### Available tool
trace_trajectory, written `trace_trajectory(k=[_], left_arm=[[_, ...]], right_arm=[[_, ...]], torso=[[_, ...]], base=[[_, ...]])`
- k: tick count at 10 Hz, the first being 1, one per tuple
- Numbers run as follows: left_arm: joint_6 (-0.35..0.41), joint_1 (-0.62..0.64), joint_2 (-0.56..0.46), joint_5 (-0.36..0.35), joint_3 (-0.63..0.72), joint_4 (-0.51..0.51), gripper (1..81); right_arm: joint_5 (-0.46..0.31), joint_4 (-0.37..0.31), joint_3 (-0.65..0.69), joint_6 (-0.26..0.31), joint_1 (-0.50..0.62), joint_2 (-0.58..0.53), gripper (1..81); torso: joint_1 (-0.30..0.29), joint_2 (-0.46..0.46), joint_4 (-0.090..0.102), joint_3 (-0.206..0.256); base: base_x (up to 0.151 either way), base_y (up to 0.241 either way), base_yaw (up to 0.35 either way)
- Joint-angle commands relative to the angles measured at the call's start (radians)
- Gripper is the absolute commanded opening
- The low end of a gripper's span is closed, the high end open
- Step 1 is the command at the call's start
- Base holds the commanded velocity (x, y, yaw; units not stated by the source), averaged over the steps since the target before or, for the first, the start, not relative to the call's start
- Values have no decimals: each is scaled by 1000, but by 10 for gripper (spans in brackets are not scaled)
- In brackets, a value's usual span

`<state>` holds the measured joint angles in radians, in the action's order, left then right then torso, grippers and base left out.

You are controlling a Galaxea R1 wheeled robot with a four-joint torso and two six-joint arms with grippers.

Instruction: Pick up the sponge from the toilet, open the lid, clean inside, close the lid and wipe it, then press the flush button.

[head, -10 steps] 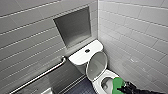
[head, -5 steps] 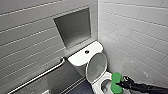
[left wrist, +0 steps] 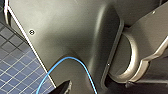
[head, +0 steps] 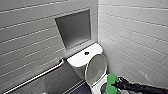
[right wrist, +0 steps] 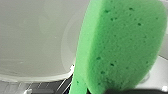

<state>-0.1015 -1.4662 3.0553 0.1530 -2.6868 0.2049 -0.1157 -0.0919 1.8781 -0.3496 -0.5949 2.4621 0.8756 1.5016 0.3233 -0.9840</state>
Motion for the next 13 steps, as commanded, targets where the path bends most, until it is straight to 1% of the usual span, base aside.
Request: trace_trajectory(k=[1, 2, 3, 4, 6, 8, 9, 10, 11, 12, 13], left_arm=[[3, -3, -10, 83, -5, -12, 811], [3, -4, -10, 83, -4, -13, 811], [3, -3, -9, 83, -4, -13, 811], [3, -3, -9, 83, -4, -13, 811], [3, -3, -9, 83, -4, -13, 811], [3, -4, -10, 83, -4, -13, 811], [3, -4, -10, 83, -4, -13, 811], [3, -4, -9, 83, -4, -13, 811], [3, -3, -7, 83, -2, -13, 811], [3, -4, -6, 83, -4, -13, 811], [3, -4, -7, 82, -2, -13, 811]], right_arm=[[-27, -14, -14, -2, 143, -21, 10], [-27, -12, -14, -2, 151, -18, 10], [-27, -14, -5, -2, 157, -10, 10], [-27, -14, 4, -2, 160, 0, 10], [-30, -14, 19, -2, 174, 23, 10], [-35, -15, 25, -2, 178, 34, 10], [-35, -15, 27, -2, 178, 34, 10], [-36, -15, 28, -2, 178, 31, 10], [-36, -19, 28, -2, 181, 28, 10], [-36, -19, 27, -2, 190, 28, 10], [-50, -19, 16, -2, 204, 27, 10]], torso=[[61, 94, 0, -53], [84, 132, 0, -68], [43, 68, 0, -85], [62, 101, 0, -96], [73, 122, 0, -124], [75, 127, 0, -183], [140, 227, 0, -216], [140, 227, 0, -223], [144, 232, 0, -184], [91, 151, 0, -192], [111, 182, 0, -196]], base=[[0, 0, 0], [0, 0, 0], [0, 0, 0], [0, 0, 0], [0, 0, 0], [0, 0, 0], [0, 0, 0], [0, 0, 0], [0, 0, 0], [0, 0, 0], [0, 0, 0]])
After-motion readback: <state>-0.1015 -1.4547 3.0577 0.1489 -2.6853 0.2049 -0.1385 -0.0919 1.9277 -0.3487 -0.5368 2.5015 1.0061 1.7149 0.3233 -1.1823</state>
